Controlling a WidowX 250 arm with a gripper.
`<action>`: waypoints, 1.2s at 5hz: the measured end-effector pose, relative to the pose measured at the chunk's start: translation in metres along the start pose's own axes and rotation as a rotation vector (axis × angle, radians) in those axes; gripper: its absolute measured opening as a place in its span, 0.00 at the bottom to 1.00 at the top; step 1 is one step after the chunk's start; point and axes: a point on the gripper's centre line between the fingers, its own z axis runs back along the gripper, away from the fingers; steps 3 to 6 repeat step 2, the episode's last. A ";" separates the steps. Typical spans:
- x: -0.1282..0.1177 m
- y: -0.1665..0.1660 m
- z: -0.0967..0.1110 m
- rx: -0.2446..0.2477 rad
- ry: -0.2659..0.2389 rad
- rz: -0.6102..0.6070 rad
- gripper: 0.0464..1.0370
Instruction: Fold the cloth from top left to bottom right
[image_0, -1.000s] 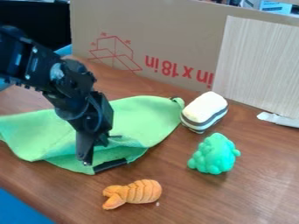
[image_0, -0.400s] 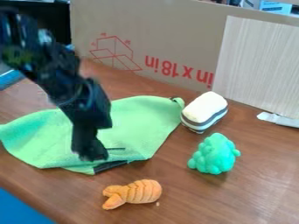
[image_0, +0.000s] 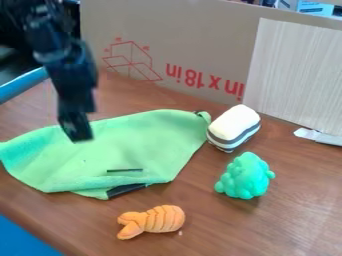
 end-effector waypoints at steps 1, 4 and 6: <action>-0.042 0.026 0.013 0.025 0.155 0.090 0.96; -0.069 0.028 0.028 -0.018 0.182 0.116 0.96; -0.069 0.028 0.028 -0.018 0.182 0.116 0.96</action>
